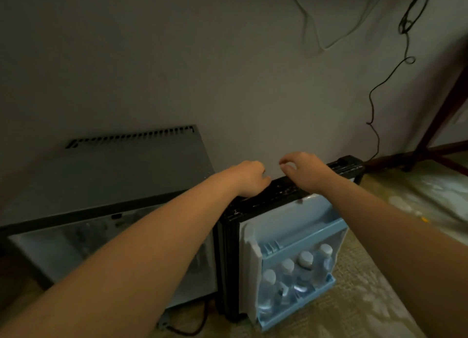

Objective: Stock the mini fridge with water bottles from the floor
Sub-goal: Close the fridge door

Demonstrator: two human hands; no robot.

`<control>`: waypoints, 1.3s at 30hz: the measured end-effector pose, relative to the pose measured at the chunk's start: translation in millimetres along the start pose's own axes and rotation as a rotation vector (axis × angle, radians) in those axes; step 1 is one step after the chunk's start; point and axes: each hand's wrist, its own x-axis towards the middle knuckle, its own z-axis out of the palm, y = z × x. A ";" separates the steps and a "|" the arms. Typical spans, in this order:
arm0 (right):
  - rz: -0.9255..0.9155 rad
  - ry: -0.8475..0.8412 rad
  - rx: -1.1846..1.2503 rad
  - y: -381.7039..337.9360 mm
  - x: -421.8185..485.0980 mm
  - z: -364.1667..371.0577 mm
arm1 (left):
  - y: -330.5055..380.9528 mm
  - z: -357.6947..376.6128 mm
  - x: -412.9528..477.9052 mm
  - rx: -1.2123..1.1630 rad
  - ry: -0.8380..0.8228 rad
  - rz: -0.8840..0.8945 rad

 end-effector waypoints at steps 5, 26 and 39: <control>0.053 -0.128 -0.107 42.9 30.2 -0.2 | 15.8 18.8 45.1 -0.009 -0.103 -0.033; 0.177 -0.590 0.000 80.1 4.2 -23.9 | 64.9 30.0 12.3 0.003 -0.399 -0.216; 0.495 -0.793 0.485 61.3 -96.8 -19.5 | 76.5 31.2 -44.7 0.145 -0.556 -0.088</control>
